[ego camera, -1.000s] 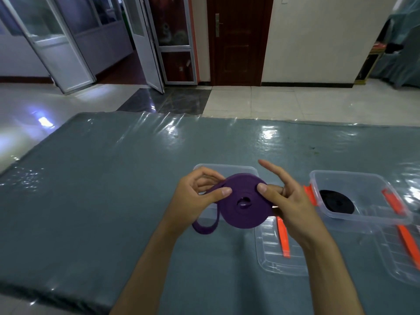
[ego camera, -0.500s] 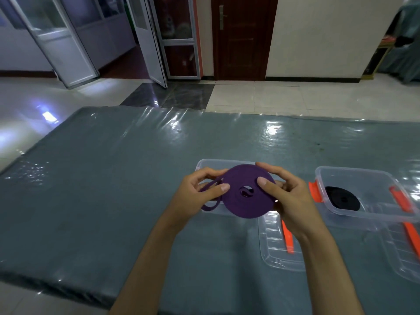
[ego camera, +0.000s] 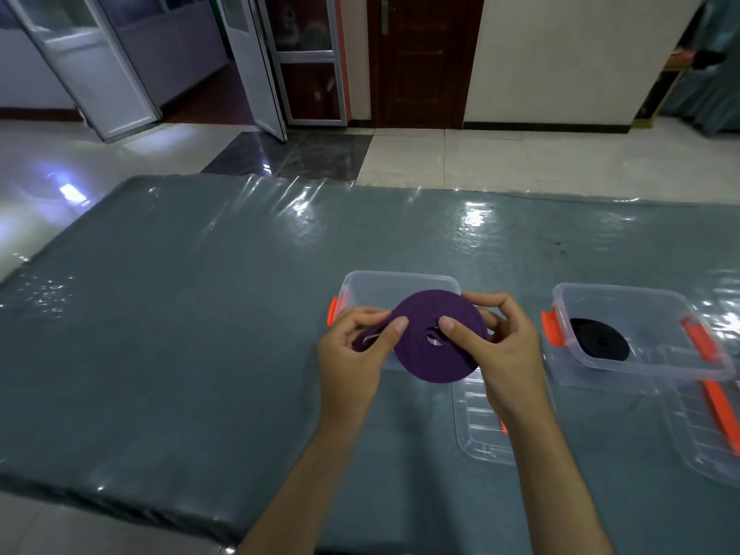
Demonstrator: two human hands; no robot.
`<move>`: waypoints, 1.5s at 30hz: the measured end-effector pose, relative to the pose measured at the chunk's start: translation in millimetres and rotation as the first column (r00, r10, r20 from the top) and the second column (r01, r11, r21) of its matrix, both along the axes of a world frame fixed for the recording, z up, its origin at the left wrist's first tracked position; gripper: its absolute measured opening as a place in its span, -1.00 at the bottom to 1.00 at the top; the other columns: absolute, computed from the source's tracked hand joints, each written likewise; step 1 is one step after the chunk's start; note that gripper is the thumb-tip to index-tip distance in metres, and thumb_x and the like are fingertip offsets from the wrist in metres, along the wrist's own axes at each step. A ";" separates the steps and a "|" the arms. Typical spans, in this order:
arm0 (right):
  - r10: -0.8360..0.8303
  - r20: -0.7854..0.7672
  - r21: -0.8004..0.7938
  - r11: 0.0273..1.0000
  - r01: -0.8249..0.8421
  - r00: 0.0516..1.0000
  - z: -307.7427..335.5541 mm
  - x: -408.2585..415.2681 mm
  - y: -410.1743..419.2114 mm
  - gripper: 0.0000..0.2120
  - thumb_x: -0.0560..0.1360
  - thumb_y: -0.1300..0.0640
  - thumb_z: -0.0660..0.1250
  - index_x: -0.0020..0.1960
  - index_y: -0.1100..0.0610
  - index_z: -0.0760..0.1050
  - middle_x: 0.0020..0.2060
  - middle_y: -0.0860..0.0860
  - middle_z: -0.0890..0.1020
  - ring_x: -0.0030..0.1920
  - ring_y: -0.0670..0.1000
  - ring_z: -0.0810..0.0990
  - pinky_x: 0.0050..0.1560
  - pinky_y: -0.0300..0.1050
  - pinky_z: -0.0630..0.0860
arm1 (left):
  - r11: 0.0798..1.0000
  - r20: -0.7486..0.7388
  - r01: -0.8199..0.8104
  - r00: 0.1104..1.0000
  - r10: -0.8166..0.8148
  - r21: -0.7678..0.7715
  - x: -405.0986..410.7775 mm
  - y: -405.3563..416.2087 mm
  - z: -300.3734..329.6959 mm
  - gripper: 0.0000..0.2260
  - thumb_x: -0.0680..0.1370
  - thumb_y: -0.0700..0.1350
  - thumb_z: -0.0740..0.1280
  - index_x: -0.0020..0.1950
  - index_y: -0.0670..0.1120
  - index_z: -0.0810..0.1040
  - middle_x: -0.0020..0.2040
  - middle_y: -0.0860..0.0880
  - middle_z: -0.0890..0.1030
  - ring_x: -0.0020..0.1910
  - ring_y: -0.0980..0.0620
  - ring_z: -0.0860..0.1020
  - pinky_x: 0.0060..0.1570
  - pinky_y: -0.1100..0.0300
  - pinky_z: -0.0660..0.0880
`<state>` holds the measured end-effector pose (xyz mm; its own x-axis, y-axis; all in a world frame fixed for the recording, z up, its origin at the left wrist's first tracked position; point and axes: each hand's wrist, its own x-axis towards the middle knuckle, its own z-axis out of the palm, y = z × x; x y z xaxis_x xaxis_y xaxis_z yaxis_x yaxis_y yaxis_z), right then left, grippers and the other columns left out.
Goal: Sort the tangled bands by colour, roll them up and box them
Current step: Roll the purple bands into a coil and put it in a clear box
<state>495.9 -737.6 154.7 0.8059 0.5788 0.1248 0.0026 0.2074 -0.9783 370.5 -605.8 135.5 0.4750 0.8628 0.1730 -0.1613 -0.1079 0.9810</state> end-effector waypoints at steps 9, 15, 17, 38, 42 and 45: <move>-0.167 -0.139 0.004 0.985 0.170 0.976 -28.7 -3.7 10.0 -0.60 0.37 0.02 0.67 0.13 -0.02 0.60 0.00 0.10 0.77 -0.01 0.17 0.78 -0.12 0.00 0.72 | 0.971 0.029 0.137 0.991 -0.134 -0.196 1.7 -9.7 -23.4 -0.65 0.61 -0.16 0.48 0.38 0.08 0.61 0.28 0.01 0.70 0.26 -0.01 0.68 0.18 -0.04 0.68; -0.243 -0.246 -0.001 0.968 0.250 0.938 -47.6 -9.9 32.1 -0.56 0.31 -0.07 0.69 0.11 -0.08 0.62 0.01 0.07 0.77 0.00 0.13 0.78 -0.13 -0.08 0.70 | 0.959 0.020 -0.026 0.999 0.033 -0.281 11.0 -8.6 -30.3 -0.82 0.60 -0.19 0.51 0.14 0.04 0.67 0.13 -0.02 0.73 0.09 -0.01 0.74 0.00 0.02 0.72; -0.285 -0.258 -0.013 0.956 0.292 0.923 -53.6 -12.4 41.8 -0.54 0.28 -0.16 0.69 0.10 -0.13 0.61 0.03 0.07 0.76 0.05 0.13 0.77 -0.06 0.02 0.71 | 0.920 0.064 0.008 0.998 0.018 -0.392 16.2 -10.1 -32.1 -0.77 0.64 -0.23 0.44 0.23 0.04 0.67 0.23 -0.02 0.70 0.16 -0.04 0.72 0.00 0.07 0.70; 0.093 -0.030 -0.746 0.660 -0.084 0.995 -133.6 107.0 129.0 -0.73 0.59 0.18 0.45 0.27 0.21 0.60 0.09 0.05 0.65 0.09 0.05 0.60 0.11 -0.09 0.52 | 0.747 -0.295 -0.138 0.952 -0.081 -0.650 148.3 133.2 -120.1 -0.65 0.57 -0.45 0.39 0.27 -0.11 0.64 0.19 -0.15 0.69 0.27 -0.21 0.65 0.37 -0.16 0.55; 0.160 -0.032 -0.830 0.546 -0.115 0.987 -156.9 117.0 146.3 -0.83 0.58 0.15 0.44 0.07 0.26 0.68 -0.05 0.18 0.66 -0.02 0.17 0.63 -0.04 -0.03 0.54 | 0.773 -0.427 -0.222 0.902 -0.069 -0.594 166.3 148.8 -161.0 -0.62 0.56 -0.42 0.42 0.31 -0.11 0.66 0.23 -0.09 0.69 0.15 -0.06 0.67 0.08 0.24 0.65; 0.197 -0.113 -0.881 0.433 -0.189 0.974 -174.4 118.9 154.2 -0.84 0.58 0.09 0.43 -0.09 0.18 0.61 -0.19 0.13 0.61 -0.14 0.14 0.61 -0.16 -0.11 0.41 | 0.801 -0.515 -0.257 0.854 -0.073 -0.540 173.7 157.9 -186.3 -0.62 0.55 -0.41 0.45 0.34 -0.14 0.67 0.15 -0.02 0.69 0.06 0.04 0.64 -0.09 0.43 0.56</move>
